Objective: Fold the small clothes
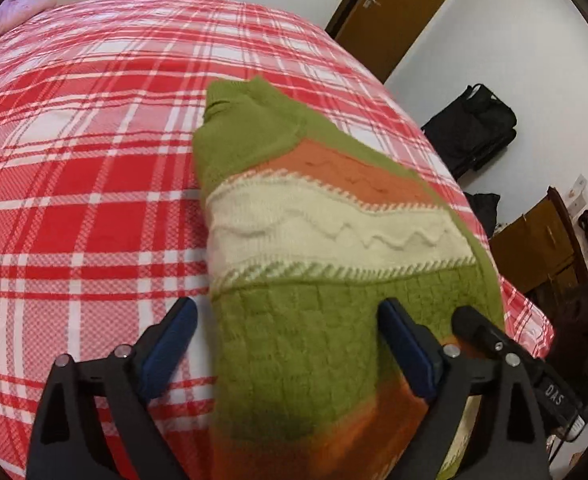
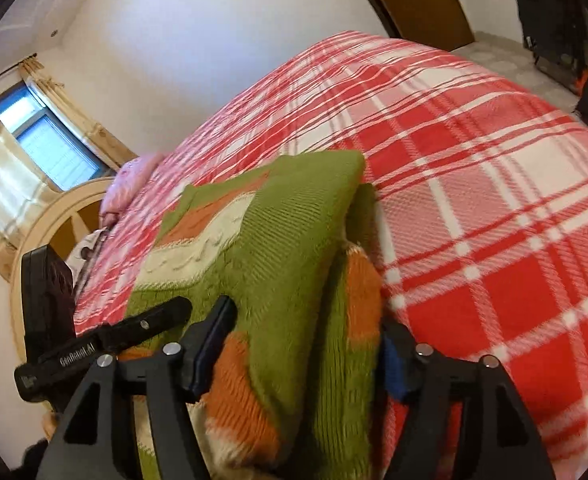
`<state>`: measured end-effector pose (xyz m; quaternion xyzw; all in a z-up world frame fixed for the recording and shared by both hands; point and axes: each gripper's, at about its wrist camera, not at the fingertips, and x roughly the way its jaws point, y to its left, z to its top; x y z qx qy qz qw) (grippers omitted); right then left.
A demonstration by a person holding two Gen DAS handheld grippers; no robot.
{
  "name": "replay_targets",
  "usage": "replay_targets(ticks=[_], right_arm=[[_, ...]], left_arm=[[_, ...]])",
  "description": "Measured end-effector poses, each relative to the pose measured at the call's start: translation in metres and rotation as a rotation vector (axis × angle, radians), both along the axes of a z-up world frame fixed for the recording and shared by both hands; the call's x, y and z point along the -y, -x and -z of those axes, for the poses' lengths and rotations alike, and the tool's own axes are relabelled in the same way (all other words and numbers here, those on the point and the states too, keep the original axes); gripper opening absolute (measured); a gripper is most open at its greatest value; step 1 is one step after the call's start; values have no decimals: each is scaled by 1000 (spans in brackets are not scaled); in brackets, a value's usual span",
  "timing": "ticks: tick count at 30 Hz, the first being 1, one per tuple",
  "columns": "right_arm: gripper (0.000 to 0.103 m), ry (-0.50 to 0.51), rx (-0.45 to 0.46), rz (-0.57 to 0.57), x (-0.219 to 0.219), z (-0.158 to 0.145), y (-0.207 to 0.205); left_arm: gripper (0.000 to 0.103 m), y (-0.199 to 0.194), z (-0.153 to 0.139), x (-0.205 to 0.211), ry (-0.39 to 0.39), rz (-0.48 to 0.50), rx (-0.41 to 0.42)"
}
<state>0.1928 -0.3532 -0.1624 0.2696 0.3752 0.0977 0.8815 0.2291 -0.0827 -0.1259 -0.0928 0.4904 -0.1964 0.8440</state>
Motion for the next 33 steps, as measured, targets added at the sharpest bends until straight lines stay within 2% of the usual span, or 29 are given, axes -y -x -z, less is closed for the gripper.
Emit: replay_targets(ticks=[1, 2, 3, 4, 5, 7, 9, 13, 15, 22, 33], right_arm=[[67, 10, -1, -16, -2, 0, -3], [67, 30, -13, -38, -6, -1, -7], [65, 44, -20, -50, -8, -3, -8], [58, 54, -25, -60, -11, -4, -8], [47, 38, -28, -76, -14, -5, -7], [41, 28, -23, -63, -16, -6, -2], [36, 60, -2, -44, -24, -12, 6], [34, 138, 46, -48, -46, -31, 26], [33, 156, 67, -62, -56, -38, 34], [33, 159, 97, -109, -85, -50, 48], [33, 148, 126, -151, -124, -66, 67]], left_arm=[[85, 3, -2, 5, -19, 21, 18], [64, 6, -4, 10, -11, 53, 31], [60, 9, -7, 14, -17, 69, 46], [58, 12, -10, 18, -43, 73, 62], [53, 14, -12, 19, -53, 73, 72], [45, 16, -15, 20, -65, 60, 80], [38, 20, -20, 20, -78, 55, 93], [36, 38, -33, 21, -146, 73, 142], [35, 41, -34, 14, -147, 63, 142], [35, 60, -44, -9, -169, -12, 141], [35, 84, -58, -40, -201, -65, 176]])
